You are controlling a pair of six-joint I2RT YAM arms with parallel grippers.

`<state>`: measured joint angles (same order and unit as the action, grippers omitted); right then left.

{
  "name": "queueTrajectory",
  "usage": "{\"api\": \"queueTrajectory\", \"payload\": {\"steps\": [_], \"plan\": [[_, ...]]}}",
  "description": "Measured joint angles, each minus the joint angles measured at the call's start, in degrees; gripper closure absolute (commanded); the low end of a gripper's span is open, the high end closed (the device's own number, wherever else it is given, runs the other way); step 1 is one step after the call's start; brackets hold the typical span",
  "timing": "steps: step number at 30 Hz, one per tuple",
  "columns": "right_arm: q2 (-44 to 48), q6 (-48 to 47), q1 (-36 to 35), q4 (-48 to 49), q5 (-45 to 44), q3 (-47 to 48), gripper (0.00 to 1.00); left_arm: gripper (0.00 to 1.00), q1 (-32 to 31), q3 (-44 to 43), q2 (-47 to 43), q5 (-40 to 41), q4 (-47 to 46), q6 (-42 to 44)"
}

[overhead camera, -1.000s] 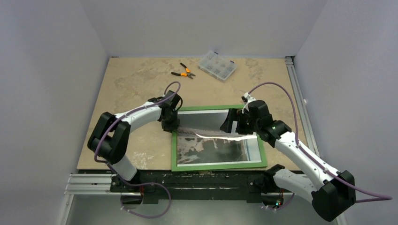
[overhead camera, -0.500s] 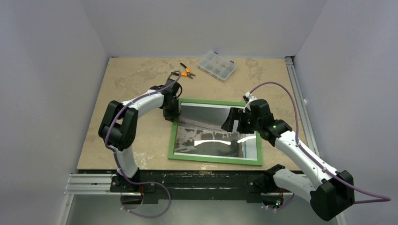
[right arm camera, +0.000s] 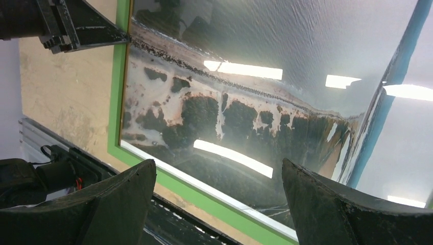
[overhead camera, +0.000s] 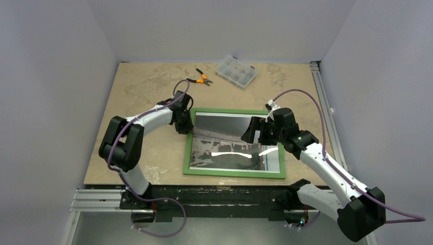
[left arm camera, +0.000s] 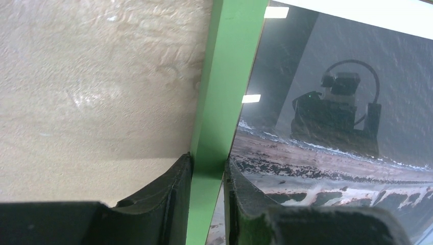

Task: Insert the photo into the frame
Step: Adjust the photo frame at the center of the board.

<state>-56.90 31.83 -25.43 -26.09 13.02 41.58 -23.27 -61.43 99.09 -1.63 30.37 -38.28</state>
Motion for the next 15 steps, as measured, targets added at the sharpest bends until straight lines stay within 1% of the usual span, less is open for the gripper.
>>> {"api": "queueTrajectory", "payload": {"steps": [1, 3, 4, 5, 6, 7, 9, 12, 15], "plan": [[0.15, 0.00, 0.00, 0.02, 0.00, 0.00, 0.07, 0.83, 0.00, 0.76, -0.66, 0.20, -0.26, -0.24], [0.52, 0.00, 0.00, 0.02, 0.00, 0.00, 0.07, 0.61, 0.04, 2.40, -2.14, 0.61, -0.98, -0.61], [0.74, 0.00, 0.00, 0.02, 0.00, 0.00, 0.06, 0.41, 0.07, 3.50, -3.23, 0.87, -1.36, -0.76], [0.98, -0.02, 0.00, 0.04, 0.00, 0.00, 0.06, 0.28, 0.09, 4.63, -4.50, 1.14, -1.49, -1.14], [1.14, -0.02, 0.02, 0.04, 0.00, 0.00, 0.05, 0.20, 0.17, 5.66, -6.08, 1.36, -1.20, -1.20], [1.40, -0.02, 0.04, 0.15, 0.00, 0.00, 0.04, 0.14, 0.28, 6.29, -7.78, 1.64, -0.76, -1.40], [1.88, -0.02, 0.07, 0.42, 0.00, 0.00, 0.02, 0.07, 0.42, 6.62, -11.30, 2.23, -0.20, -1.60], [2.45, -0.04, 0.07, 0.85, 0.00, 0.00, 0.02, 0.02, 0.59, 6.60, -18.10, 3.17, -0.13, -1.33], [3.28, -0.11, 0.07, 1.66, -0.04, -0.04, 0.02, 0.01, 0.70, 6.62, -25.88, 4.61, -0.02, -0.76]]}}
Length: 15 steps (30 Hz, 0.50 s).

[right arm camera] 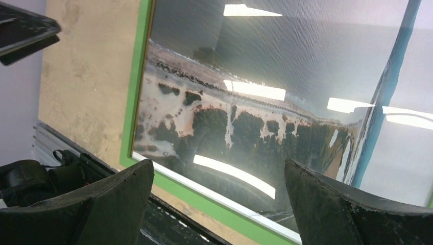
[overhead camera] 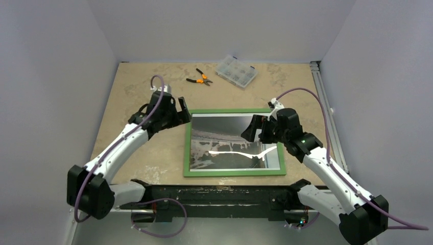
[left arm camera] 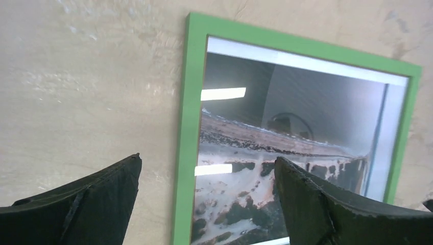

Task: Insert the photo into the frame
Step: Adjust the photo frame at the center of the board.

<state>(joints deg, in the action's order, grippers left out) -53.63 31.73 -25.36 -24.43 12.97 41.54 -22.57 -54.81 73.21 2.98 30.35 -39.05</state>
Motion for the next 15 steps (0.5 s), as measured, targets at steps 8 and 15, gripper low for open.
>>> {"api": "queueTrajectory", "payload": {"steps": [8, 15], "plan": [[5.92, -1.36, 0.02, 3.54, -9.27, -1.68, 0.01, 0.00, 0.00, 11.37, -21.86, 9.77, -7.50, 4.42], [19.30, -7.15, 0.04, 14.86, -33.33, -12.92, 0.01, 0.01, 0.04, 25.44, -34.14, 24.24, -13.90, 14.88]]}}
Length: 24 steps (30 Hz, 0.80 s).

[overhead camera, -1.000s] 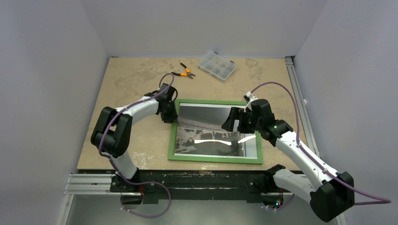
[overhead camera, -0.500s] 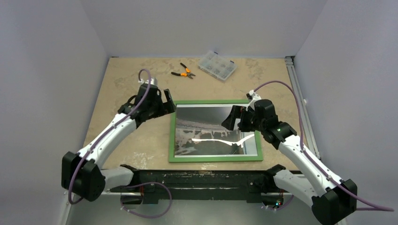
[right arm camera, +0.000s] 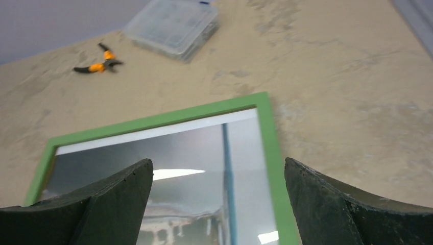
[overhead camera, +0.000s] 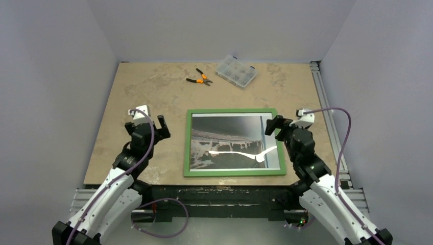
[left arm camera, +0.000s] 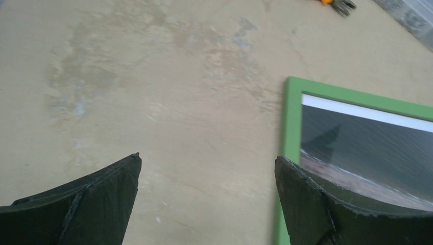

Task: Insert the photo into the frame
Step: Adjust the photo frame at the center of the board, then reset both arms

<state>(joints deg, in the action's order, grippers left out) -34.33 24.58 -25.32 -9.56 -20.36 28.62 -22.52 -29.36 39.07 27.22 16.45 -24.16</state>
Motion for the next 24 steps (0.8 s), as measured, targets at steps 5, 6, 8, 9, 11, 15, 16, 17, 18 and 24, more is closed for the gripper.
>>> {"api": "queueTrajectory", "payload": {"steps": [5, 6, 8, 9, 11, 15, 16, 17, 18, 24], "plan": [[5.99, -9.01, 0.24, 17.73, -13.18, -17.77, 0.01, 0.00, 0.02, 9.49, -3.91, 10.88, -10.97, 7.69], [5.22, -10.67, 0.28, 20.24, -15.23, -20.39, 0.01, 0.00, 0.04, 11.10, -3.50, 12.15, -13.44, 9.16], [2.75, -13.75, 0.44, 25.33, -18.08, -23.78, 0.01, 0.00, 0.26, 14.84, -1.01, 14.10, -20.41, 12.52], [0.92, -15.34, 0.76, 28.87, -18.99, -25.07, 0.01, 0.00, 0.66, 16.81, 1.44, 14.49, -25.14, 14.56], [-3.23, -17.40, 2.16, 36.63, -18.73, -26.91, 0.01, 0.00, 1.84, 18.93, 5.97, 13.97, -31.91, 17.00], [-14.29, -17.57, 9.16, 50.51, -12.85, -27.58, 0.02, 0.00, 7.41, 20.28, 15.39, 8.37, -43.80, 19.82], [-17.86, -17.55, 11.30, 54.38, -10.84, -27.58, 0.02, 0.00, 9.90, 20.11, 17.55, 5.49, -46.45, 19.76], [-20.52, -17.55, 12.79, 56.48, -9.18, -27.58, 0.02, 0.00, 11.45, 19.80, 18.86, 3.78, -47.87, 19.71], [-23.23, -17.59, 14.25, 58.73, -7.19, -27.56, 0.02, 0.00, 13.55, 19.30, 20.37, 1.36, -49.33, 19.28], [-39.50, -17.77, 21.55, 69.29, 3.98, -22.64, 0.02, 0.00, 22.05, 14.97, 25.88, -10.23, -53.83, 17.62]]}}
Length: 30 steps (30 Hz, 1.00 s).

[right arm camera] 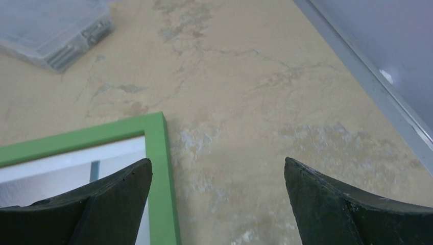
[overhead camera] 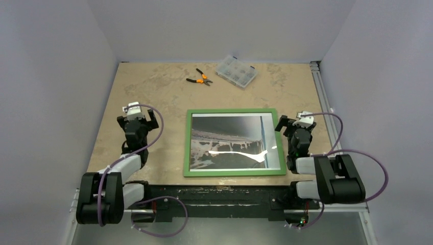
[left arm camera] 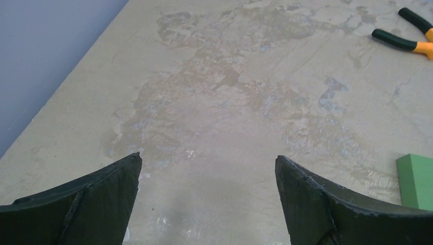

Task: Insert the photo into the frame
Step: Reset both arms

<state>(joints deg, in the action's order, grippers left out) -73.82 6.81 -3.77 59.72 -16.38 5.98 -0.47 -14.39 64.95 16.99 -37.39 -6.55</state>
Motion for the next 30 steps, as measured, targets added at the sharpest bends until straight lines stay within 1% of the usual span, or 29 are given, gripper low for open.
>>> {"api": "queueTrajectory", "payload": {"steps": [4, 6, 9, 13, 17, 24, 30], "plan": [[-9.57, 0.20, 1.75, 10.80, 2.89, 2.23, 0.02, 0.00, 2.40, -0.31, 2.71, -3.06, -4.24, -0.59], [-11.41, 0.20, 2.08, 11.13, 3.63, 2.21, 0.02, 0.00, 2.45, -0.44, 6.23, -3.87, -7.56, -0.68], [-11.82, 0.22, 2.25, 12.26, 3.96, 2.47, 0.01, 0.00, 1.86, -1.70, 10.25, -5.11, -7.19, 0.11], [-11.82, 0.15, 2.25, 9.57, 3.67, 5.40, 0.01, 0.00, 1.18, -2.91, 10.88, -5.92, -7.52, 0.33], [-11.96, -0.46, 2.23, 6.23, 4.46, 9.16, 0.01, 0.00, 1.14, -3.41, 11.74, -8.37, -8.72, 1.92], [-12.13, -1.75, 2.23, 3.34, 7.21, 9.66, 0.01, 0.00, 1.09, -3.41, 12.35, -11.61, -8.98, 3.43], [-12.15, -2.58, 2.23, 2.16, 8.70, 10.19, 0.01, 0.00, 1.09, -3.41, 12.35, -12.76, -9.25, 4.24]]}}
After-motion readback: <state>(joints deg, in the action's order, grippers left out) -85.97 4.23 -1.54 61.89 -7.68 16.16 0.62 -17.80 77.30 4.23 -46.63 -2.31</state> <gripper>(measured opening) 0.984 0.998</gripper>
